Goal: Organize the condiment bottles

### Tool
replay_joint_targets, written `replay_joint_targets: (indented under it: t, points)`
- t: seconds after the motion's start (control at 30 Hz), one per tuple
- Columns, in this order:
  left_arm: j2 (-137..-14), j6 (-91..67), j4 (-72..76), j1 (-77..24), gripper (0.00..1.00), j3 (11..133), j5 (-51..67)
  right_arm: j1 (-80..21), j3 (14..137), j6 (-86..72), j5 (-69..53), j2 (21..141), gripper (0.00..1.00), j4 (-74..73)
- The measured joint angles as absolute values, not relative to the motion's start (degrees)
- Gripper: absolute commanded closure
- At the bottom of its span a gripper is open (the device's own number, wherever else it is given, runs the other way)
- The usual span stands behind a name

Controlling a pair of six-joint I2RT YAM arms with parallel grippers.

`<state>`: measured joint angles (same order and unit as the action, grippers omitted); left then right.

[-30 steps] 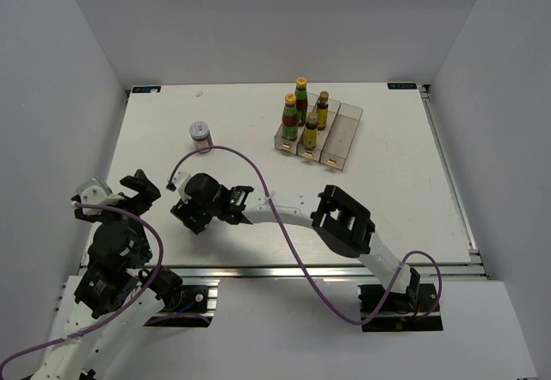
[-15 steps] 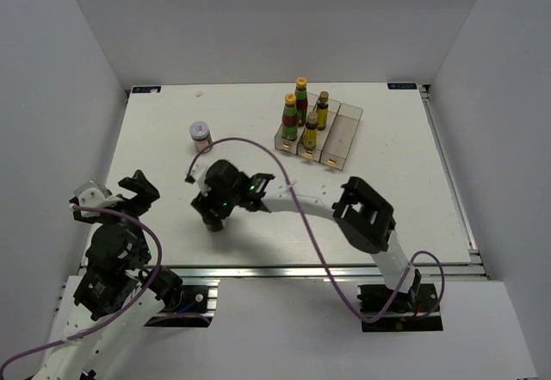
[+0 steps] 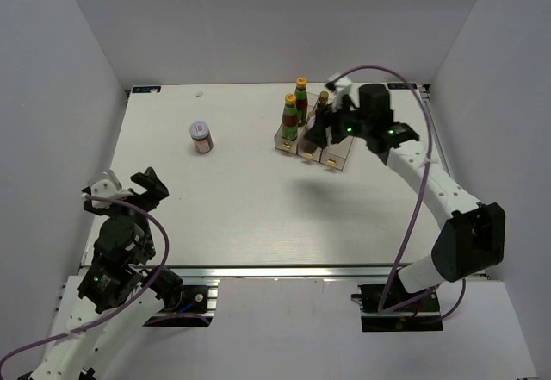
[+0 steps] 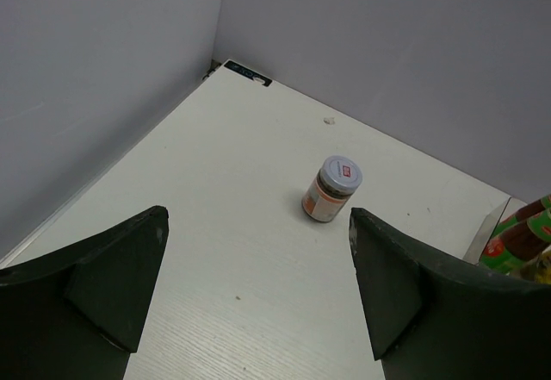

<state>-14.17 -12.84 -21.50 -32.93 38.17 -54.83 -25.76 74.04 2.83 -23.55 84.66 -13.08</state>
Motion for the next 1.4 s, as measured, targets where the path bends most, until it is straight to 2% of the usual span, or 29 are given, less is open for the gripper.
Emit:
replay_joint_targets:
  t: [0.13, 0.27, 0.67, 0.97, 1.4]
  points:
    - [-16.45, -12.69, -21.37, -32.93, 0.05, 38.17, -53.3, -13.61, 73.8, 2.96, -25.43, 84.79, 1.0, -12.99]
    - [-17.5, -12.6, -21.37, -32.93, 0.04, 38.17, -52.12, -7.44, 73.87, 3.86, -24.16, 87.02, 1.0, -11.88]
    - [-17.65, -12.23, -21.08, -32.93, 0.04, 38.15, -51.09, -7.53, 80.55, 2.66, -21.56, 104.79, 1.0, -3.99]
    - [-17.65, -11.81, -20.49, -32.93, 0.04, 37.95, -50.26, -7.53, 90.48, 2.61, -17.96, 114.59, 1.0, -2.79]
    - [-17.82, -11.4, -20.47, -32.93, 0.04, 37.93, -49.89, -7.53, 91.7, 5.1, -13.17, 116.68, 1.0, -2.5]
